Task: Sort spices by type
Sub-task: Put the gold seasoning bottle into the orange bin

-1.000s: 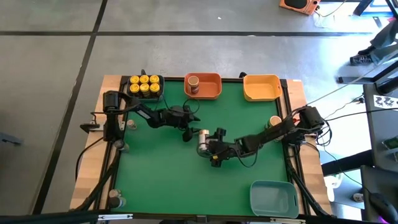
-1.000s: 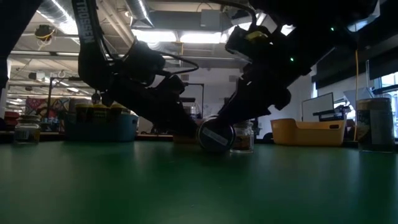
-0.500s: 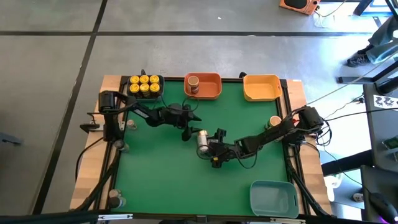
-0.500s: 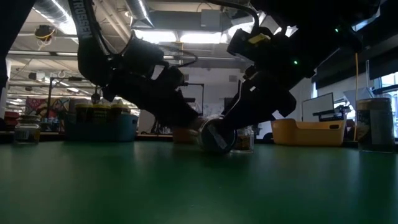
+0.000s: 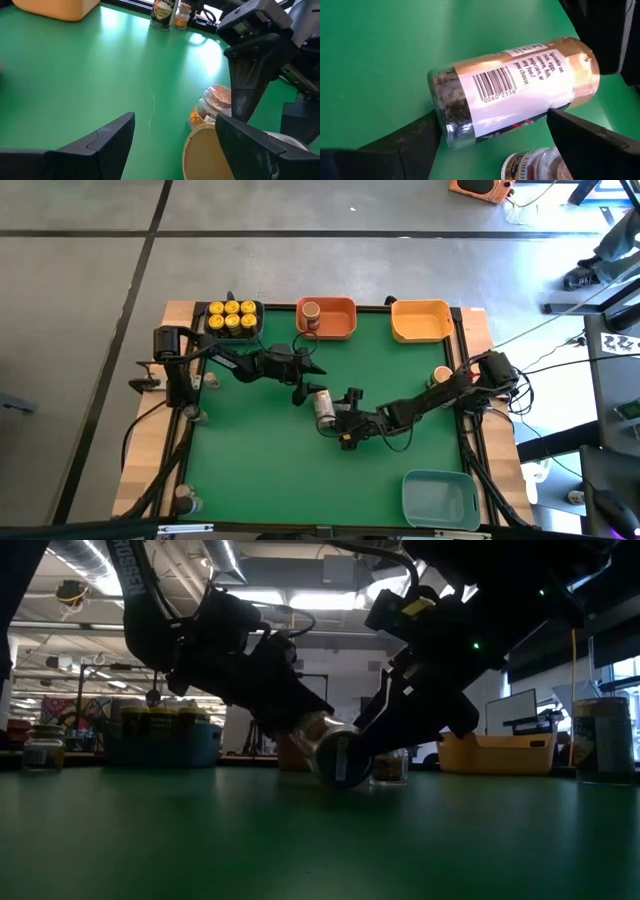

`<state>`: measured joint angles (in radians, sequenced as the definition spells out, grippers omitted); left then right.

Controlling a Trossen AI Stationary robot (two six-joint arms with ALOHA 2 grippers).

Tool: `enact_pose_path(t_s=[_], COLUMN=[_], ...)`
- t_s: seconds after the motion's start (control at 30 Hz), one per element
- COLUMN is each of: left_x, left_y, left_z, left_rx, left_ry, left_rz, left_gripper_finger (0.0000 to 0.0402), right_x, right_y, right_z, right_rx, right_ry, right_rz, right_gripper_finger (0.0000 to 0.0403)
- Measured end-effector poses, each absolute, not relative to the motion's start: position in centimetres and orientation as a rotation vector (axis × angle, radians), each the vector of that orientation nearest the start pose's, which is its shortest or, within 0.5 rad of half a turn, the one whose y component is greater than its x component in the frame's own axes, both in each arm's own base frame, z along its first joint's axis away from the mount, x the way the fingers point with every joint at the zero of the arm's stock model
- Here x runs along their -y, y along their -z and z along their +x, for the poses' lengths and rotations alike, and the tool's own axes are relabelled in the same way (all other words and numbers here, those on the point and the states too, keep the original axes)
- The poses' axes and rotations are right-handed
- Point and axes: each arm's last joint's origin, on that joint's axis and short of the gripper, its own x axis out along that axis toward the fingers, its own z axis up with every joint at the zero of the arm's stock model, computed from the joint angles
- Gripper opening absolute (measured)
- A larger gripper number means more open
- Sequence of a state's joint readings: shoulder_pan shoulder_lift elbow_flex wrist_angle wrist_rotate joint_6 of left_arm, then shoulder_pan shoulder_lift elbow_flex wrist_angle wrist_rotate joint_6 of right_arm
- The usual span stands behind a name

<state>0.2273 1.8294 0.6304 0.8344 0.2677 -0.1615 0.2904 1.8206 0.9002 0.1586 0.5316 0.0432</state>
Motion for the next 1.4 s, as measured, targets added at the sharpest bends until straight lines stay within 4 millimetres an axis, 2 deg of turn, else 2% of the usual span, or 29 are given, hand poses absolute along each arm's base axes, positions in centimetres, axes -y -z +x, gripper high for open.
enact_pose_path(t_s=[0.47, 0.7, 1.07, 1.4], left_x=[-5.9, -5.9, -5.8, -5.5], left_y=[-14.4, -14.5, -14.2, -13.9], left_z=[31.6, 31.6, 31.5, 31.5], left_rx=[-0.257, -0.249, -0.270, -0.293], left_ry=[0.053, 0.051, 0.066, 0.071], left_rz=[-0.271, -0.271, -0.271, -0.250], left_gripper_finger=[0.0278, 0.0278, 0.0279, 0.0279], right_x=[-7.8, -5.8, -3.6, -3.1], right_y=[-13.7, -13.5, -12.9, -12.5], right_z=[34.0, 34.2, 34.2, 34.5], right_rx=[-0.698, -0.737, -0.825, -0.836], right_ry=[0.281, 0.315, 0.249, 0.271], right_rz=[-0.347, -0.366, -0.327, -0.327], right_gripper_finger=[0.0351, 0.0351, 0.0351, 0.0351])
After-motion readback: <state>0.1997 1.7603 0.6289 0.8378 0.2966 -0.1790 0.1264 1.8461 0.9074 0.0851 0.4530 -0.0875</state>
